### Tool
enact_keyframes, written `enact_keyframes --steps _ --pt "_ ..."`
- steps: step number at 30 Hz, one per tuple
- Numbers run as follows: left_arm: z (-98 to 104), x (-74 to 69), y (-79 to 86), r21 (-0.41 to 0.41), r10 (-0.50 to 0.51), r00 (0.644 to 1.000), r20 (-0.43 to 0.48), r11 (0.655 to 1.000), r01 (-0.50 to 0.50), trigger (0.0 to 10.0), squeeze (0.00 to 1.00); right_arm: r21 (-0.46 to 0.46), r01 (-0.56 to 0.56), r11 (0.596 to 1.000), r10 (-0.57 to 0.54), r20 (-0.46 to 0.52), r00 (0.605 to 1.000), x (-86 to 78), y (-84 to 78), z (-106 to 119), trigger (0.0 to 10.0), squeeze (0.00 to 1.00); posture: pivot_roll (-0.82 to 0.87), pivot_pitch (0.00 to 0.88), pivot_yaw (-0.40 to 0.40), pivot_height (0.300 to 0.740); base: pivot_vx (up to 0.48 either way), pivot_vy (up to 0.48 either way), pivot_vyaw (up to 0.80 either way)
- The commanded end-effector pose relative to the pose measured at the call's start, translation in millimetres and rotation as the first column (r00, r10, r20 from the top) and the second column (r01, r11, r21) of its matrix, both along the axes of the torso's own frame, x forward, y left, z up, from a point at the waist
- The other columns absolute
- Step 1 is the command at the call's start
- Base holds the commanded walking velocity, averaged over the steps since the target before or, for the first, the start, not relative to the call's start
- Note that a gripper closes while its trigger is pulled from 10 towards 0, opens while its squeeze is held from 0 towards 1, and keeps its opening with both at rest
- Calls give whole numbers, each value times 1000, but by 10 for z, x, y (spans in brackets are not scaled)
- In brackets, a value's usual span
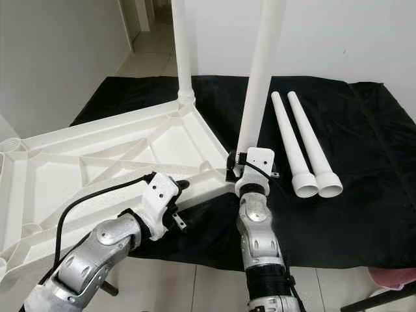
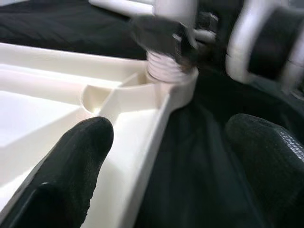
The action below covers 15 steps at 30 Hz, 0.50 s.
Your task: Building children table
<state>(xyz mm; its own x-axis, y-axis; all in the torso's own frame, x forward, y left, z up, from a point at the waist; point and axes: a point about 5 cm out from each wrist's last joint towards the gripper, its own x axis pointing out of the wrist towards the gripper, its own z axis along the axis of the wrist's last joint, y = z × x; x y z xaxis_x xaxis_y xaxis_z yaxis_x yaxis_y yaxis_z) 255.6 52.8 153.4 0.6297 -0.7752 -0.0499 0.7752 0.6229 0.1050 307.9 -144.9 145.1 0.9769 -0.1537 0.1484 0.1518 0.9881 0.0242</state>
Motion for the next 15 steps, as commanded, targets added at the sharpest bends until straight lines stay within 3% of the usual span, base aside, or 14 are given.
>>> enact_keyframes --steps 1,15 --pt "-19 1 24 11 7 1000 -7 1000 -7 10000 0 1 0 1000 0 -4 1000 -35 -13 -28 10000 0 -41 54 52 740 0 0 0" --pt "3 75 71 -34 133 991 8 991 -132 10000 0 22 -119 993 118 57 991 -254 36 -48 10000 0 -52 52 58 740 0 0 0"
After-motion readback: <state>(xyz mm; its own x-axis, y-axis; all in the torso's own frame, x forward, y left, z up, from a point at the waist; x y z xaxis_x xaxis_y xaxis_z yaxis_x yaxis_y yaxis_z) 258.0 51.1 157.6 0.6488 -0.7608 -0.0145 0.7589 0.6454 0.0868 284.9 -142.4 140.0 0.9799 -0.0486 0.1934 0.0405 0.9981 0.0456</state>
